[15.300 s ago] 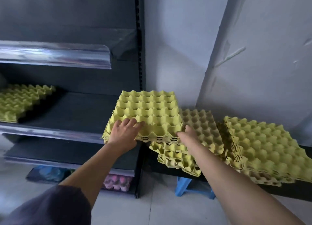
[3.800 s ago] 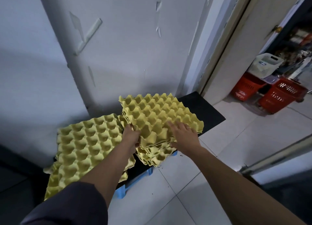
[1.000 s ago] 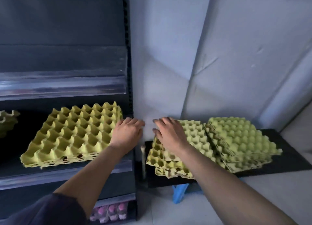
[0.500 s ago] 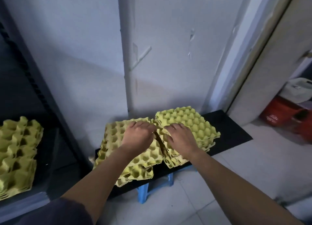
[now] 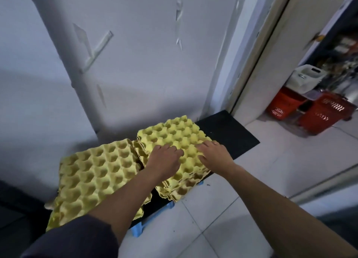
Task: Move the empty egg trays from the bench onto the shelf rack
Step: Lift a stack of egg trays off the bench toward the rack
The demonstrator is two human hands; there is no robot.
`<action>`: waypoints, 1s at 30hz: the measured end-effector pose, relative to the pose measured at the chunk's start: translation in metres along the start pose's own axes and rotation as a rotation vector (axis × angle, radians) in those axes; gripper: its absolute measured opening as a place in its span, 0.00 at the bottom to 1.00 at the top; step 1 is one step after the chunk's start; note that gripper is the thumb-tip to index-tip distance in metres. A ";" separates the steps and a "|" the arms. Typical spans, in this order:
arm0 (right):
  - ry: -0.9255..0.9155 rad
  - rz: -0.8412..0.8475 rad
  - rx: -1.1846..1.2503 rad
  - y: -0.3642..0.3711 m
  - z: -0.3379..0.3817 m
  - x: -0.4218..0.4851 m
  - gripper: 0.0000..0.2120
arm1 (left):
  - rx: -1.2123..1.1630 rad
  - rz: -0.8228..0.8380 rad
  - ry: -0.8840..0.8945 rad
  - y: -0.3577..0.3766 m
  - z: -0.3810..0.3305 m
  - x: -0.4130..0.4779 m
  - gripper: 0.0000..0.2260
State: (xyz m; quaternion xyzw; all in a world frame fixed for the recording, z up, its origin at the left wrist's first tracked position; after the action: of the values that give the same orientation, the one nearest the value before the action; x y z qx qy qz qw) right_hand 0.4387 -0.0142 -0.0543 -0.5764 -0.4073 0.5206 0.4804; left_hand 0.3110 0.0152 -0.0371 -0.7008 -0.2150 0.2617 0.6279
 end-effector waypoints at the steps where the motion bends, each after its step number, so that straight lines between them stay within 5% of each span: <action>1: 0.008 0.031 0.002 0.006 -0.009 0.005 0.21 | -0.007 0.042 -0.010 0.012 -0.003 0.009 0.16; 10: -0.220 0.245 -0.046 0.055 -0.052 0.045 0.31 | -0.122 0.291 -0.270 0.095 -0.026 0.054 0.22; 17: -0.440 0.344 -0.150 0.089 -0.042 0.055 0.36 | -0.111 0.274 -0.493 0.117 -0.021 0.042 0.34; 30: -0.422 0.239 -0.288 0.073 -0.030 0.062 0.29 | -0.045 0.132 -0.377 0.087 -0.009 0.037 0.25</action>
State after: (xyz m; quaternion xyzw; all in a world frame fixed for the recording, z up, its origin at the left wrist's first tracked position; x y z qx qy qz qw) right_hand 0.4741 0.0270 -0.1393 -0.5617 -0.4973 0.6187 0.2332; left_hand 0.3432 0.0215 -0.1265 -0.6658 -0.2881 0.4241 0.5421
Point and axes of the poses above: each hand's wrist, its own x-axis towards the middle knuckle, its own y-axis out of the palm, z = x × y, the point moved 9 cm from there along x, towards the middle knuckle, and after that the axes turned 5 degrees about z, right-handed, at the moved point
